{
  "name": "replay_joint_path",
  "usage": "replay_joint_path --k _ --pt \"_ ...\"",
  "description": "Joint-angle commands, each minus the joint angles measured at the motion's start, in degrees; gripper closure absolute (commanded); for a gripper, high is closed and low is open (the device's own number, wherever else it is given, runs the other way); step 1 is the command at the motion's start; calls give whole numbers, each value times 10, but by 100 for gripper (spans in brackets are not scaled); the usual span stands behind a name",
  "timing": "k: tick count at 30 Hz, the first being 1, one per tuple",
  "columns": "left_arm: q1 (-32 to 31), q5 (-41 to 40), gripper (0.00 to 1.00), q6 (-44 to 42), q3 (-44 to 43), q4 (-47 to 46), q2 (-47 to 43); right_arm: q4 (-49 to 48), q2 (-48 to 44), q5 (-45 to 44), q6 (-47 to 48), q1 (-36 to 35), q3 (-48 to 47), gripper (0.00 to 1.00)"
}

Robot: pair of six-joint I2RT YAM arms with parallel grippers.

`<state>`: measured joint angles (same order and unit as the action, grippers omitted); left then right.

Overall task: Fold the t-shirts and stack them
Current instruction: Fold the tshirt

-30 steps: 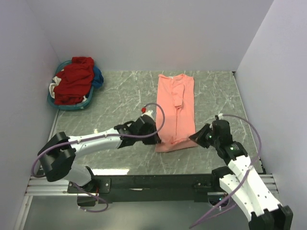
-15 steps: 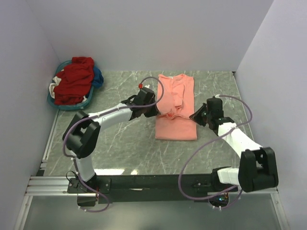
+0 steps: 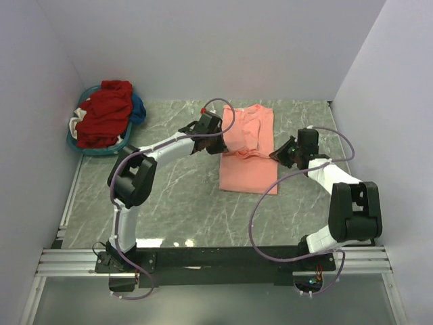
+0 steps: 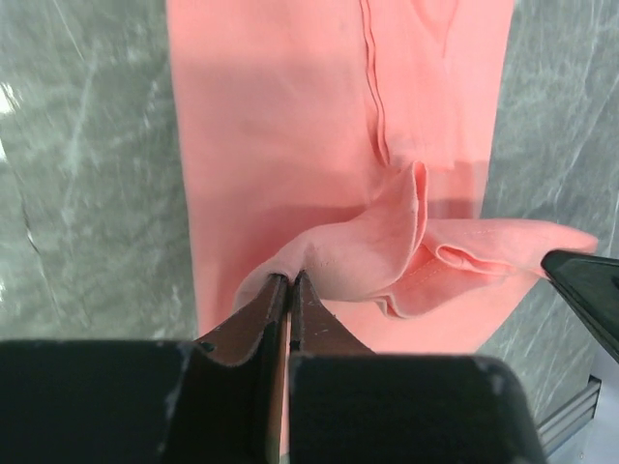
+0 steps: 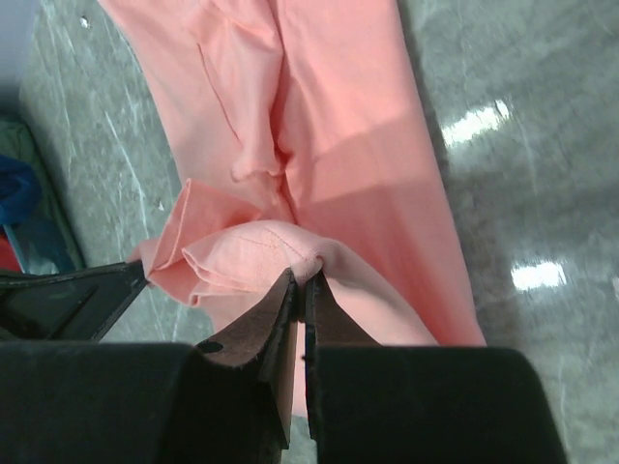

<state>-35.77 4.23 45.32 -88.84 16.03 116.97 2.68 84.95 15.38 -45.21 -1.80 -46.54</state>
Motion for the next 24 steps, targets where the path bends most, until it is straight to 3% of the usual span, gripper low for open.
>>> replay_joint_path --k 1,6,8,11,12,14,18,24 --pt "13 19 93 -24 -43 7 18 -26 32 24 9 7 -38 100" --pt "30 37 91 -33 -71 9 42 -42 69 38 19 14 -60 100" --pt "35 44 80 -37 -71 2 44 -31 95 46 30 15 -88 98" --pt "45 53 57 -59 -78 -4 41 -7 118 68 42 15 -122 78" --pt "51 60 49 -74 -80 -7 34 -6 116 63 43 31 -123 65" --pt "56 62 43 -88 -77 -14 21 -5 95 55 44 32 -116 58" --pt "63 66 44 -95 -64 -7 -16 13 49 15 52 31 -98 56" --pt "43 116 61 -42 22 -67 -46 23 6 -41 79 -32 -72 57"
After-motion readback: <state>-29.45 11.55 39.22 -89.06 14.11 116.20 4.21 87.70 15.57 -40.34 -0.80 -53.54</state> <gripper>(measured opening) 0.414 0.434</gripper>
